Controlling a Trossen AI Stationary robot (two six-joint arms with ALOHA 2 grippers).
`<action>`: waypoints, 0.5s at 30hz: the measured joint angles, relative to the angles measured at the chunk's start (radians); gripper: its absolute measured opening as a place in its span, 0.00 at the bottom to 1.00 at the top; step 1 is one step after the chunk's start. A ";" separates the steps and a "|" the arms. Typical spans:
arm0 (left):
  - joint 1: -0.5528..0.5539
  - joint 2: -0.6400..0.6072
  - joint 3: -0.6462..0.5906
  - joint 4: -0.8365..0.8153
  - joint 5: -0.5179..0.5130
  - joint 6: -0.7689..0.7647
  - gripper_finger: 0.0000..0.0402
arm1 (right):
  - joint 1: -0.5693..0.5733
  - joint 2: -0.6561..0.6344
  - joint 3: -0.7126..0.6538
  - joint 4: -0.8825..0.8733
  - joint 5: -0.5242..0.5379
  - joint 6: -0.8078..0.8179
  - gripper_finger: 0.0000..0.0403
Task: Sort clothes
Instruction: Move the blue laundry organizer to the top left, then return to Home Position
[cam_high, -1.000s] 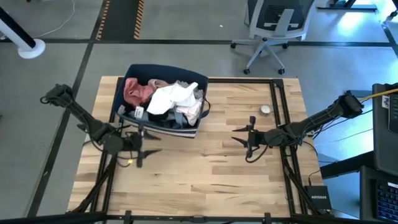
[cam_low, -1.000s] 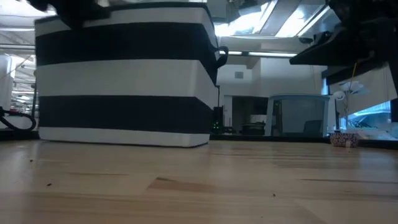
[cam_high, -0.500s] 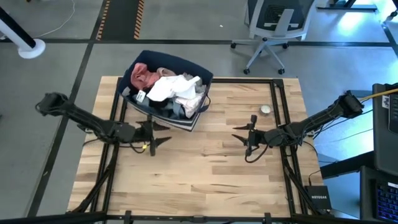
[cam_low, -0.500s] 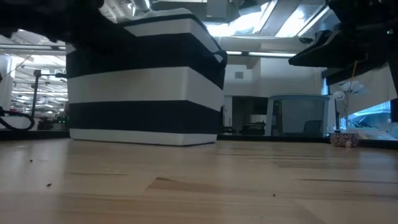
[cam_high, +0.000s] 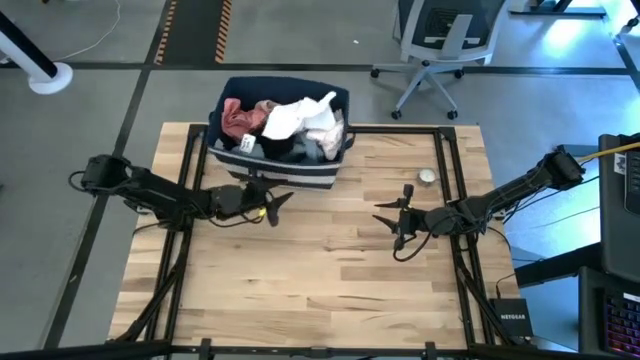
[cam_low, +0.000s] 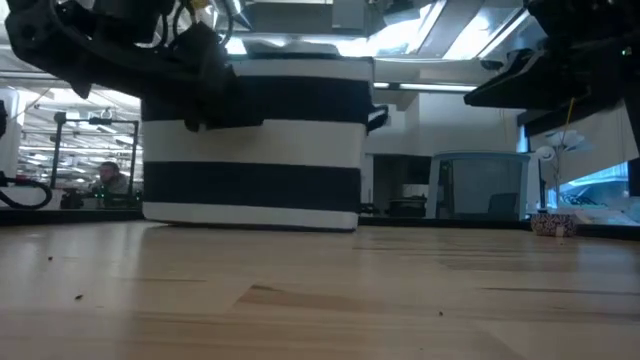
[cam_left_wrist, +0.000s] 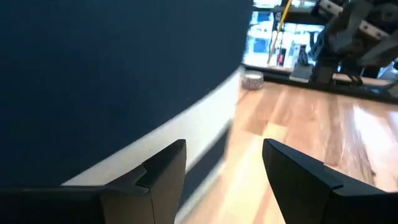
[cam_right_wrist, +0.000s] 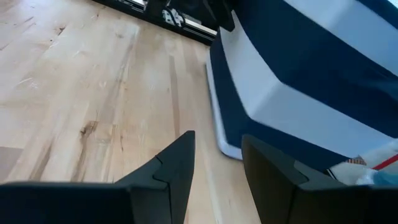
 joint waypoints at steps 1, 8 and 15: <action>-0.008 0.000 0.000 -0.007 0.002 -0.006 0.52 | 0.000 0.000 0.000 0.000 -0.006 0.003 0.37; -0.153 -0.115 -0.004 -0.105 0.046 -0.021 0.52 | 0.001 -0.008 0.014 0.001 -0.081 0.005 0.37; -0.318 -0.331 -0.079 -0.128 0.047 0.033 0.52 | 0.001 -0.026 0.016 -0.048 -0.081 -0.002 0.37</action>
